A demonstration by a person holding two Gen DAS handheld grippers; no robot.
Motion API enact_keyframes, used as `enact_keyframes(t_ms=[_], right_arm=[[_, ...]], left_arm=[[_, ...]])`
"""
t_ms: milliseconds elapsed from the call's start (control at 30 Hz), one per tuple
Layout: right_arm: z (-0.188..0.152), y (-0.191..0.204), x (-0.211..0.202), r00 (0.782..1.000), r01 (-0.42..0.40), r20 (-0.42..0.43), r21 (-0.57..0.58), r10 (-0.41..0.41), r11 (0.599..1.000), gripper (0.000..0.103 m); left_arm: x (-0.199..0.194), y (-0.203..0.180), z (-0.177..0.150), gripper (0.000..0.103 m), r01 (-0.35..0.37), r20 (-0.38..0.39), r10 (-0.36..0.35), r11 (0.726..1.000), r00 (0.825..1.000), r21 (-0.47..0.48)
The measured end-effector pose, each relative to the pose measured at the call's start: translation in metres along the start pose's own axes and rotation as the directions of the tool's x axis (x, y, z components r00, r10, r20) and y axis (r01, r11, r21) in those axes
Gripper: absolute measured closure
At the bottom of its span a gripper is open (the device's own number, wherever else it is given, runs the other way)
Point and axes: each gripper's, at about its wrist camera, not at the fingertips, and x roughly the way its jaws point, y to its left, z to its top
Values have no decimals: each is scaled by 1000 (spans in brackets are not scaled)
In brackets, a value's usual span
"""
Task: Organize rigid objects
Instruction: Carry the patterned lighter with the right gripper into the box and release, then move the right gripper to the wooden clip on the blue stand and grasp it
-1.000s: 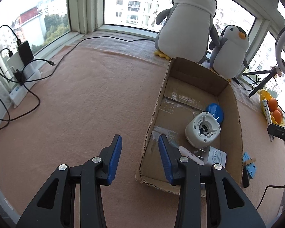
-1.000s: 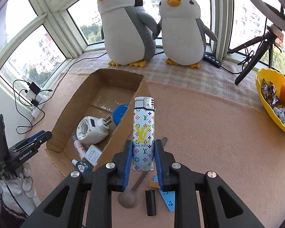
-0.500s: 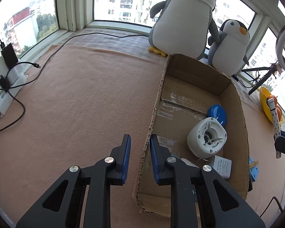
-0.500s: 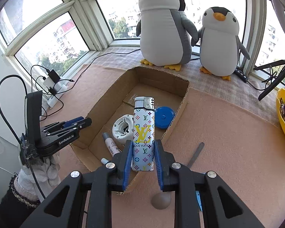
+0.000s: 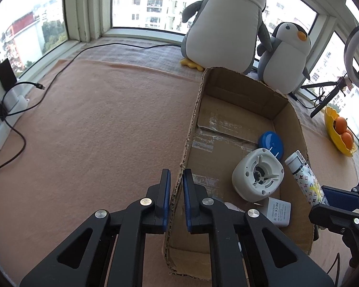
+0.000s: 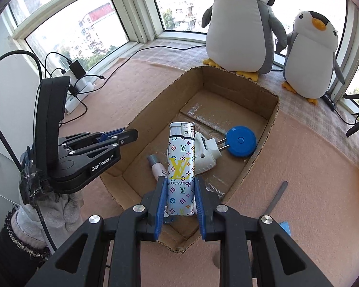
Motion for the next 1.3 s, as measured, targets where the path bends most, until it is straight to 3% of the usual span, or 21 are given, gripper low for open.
enact_keyframes(t_ms=[100,167,567,900,1033,1300], right_arm=[[-1,3,0,1000,-4,0,-5,4,1000,74],[-2,4,-4,1000,-2,20,-6,3,1000,56],[-7,-25,-26,998,4,57,55,-7,998,51],[-18,-77,-54,994,48,87,155,-62,987,51],[-25,-99,-59,993,66,78,203,-84,977,51],[-40,-126,-59,994,92,39,221,-103,971,51]], left_arm=[[0,0,0,94,0,0,0,1000,1000,0],[0,0,0,94,-2,0,2,1000,1000,-1],[0,-2,0,94,-19,0,19,1000,1000,-2],[-2,-4,1,94,-29,-8,29,1000,1000,-7],[-8,-7,1,84,-36,4,36,999,999,6],[-23,-8,1,78,-57,26,57,998,998,8]])
